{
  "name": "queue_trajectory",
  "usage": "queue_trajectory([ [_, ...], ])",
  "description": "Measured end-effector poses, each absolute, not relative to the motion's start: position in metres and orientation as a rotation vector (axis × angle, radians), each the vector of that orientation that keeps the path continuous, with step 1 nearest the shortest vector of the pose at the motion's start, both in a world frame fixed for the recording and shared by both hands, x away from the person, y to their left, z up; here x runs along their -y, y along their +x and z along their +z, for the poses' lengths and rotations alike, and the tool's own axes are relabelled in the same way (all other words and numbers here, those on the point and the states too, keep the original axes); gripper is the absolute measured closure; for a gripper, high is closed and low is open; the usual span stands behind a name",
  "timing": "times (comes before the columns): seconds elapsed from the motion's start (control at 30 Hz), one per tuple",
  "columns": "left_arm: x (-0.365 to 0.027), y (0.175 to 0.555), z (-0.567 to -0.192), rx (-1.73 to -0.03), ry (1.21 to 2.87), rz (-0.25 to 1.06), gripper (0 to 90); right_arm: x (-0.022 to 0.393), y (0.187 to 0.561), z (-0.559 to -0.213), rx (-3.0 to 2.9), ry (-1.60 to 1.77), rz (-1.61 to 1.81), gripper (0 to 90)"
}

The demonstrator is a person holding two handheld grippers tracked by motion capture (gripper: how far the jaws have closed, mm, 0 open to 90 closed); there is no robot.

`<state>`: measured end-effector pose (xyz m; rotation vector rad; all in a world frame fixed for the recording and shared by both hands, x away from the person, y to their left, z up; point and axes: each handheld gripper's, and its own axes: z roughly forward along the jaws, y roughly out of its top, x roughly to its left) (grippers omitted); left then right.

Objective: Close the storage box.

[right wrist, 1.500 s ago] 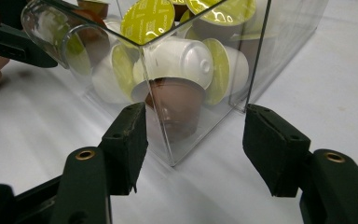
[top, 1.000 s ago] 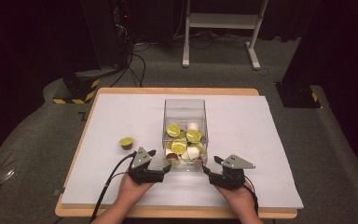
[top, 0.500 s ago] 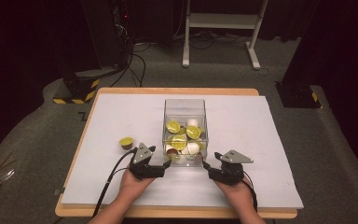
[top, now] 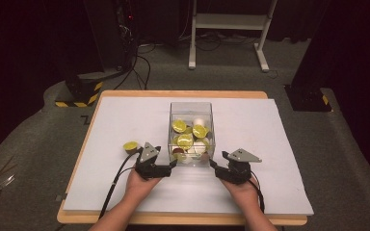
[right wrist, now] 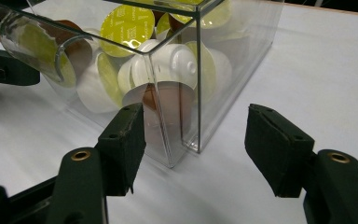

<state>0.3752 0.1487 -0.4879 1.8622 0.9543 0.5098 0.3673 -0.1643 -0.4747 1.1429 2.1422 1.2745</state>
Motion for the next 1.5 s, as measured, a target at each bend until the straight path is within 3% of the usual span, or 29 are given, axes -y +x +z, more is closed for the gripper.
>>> queue_trajectory([
  [1.5, -0.134, 0.409, -0.495, -1.104, 1.833, 0.537, 20.5, 0.145, 0.408, -0.477, -2.063, 1.211, 1.289, 41.5],
])
